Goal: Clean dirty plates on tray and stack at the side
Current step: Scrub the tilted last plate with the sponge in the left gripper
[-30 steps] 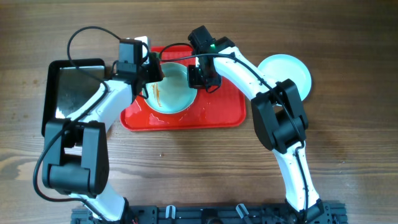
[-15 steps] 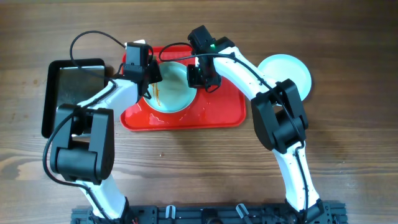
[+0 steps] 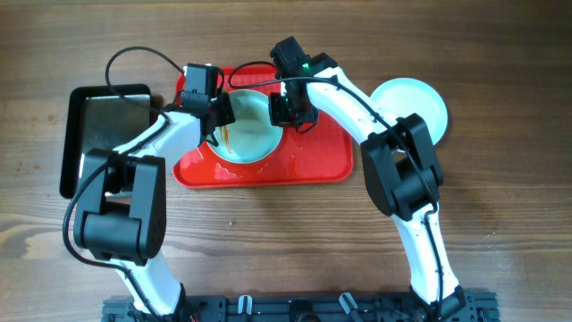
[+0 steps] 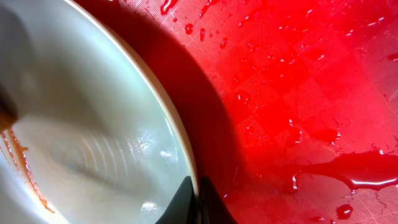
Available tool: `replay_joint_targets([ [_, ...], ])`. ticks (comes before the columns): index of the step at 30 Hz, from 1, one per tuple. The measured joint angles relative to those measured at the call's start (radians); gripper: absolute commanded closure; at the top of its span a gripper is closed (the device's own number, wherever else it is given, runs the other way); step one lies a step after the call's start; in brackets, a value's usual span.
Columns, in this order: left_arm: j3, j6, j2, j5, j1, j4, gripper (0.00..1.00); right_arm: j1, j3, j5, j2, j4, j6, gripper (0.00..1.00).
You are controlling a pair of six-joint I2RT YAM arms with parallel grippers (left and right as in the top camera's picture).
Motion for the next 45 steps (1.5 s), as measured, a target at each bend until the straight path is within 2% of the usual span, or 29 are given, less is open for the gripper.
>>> replay_joint_targets([
  [13,0.021,0.000,-0.003,0.042,0.000,-0.110,0.96,0.000,0.000,0.000,0.000,0.001,-0.001,0.96],
  [23,0.034,-0.087,-0.014,0.106,0.001,-0.248,0.96,0.000,0.000,0.000,0.000,0.000,-0.007,0.96],
  [45,0.075,-0.139,-0.016,0.296,0.031,-0.513,0.96,0.002,-0.001,-0.008,0.000,0.005,-0.007,0.96],
])
